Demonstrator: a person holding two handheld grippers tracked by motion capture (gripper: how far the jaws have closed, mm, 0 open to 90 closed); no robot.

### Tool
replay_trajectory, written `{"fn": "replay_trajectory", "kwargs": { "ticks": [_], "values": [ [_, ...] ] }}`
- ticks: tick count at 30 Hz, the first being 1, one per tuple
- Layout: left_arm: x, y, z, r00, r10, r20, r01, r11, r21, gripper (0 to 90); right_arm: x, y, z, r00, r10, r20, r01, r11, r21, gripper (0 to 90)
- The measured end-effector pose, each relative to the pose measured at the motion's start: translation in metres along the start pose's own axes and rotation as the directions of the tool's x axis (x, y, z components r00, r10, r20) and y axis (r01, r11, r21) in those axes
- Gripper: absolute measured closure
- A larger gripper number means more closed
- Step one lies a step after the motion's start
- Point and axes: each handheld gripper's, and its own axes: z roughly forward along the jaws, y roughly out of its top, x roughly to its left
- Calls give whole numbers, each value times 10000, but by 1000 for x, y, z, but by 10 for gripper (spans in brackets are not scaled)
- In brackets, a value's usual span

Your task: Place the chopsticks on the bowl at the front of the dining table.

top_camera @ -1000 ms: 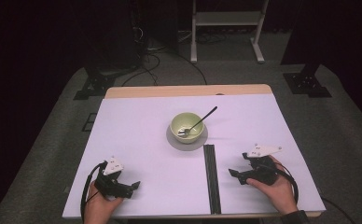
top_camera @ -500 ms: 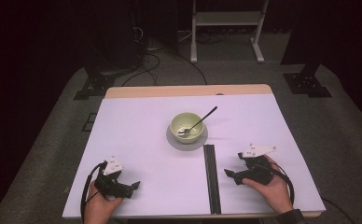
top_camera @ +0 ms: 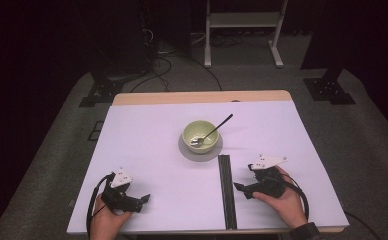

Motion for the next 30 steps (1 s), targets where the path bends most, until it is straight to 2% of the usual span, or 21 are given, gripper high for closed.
{"fn": "replay_trajectory", "kwargs": {
  "ticks": [30],
  "values": [
    [0,0,0,10000,0,2,0,10000,0,0,9,-2,21,9990,-419,-141,428,9963,748,144]
  ]
}}
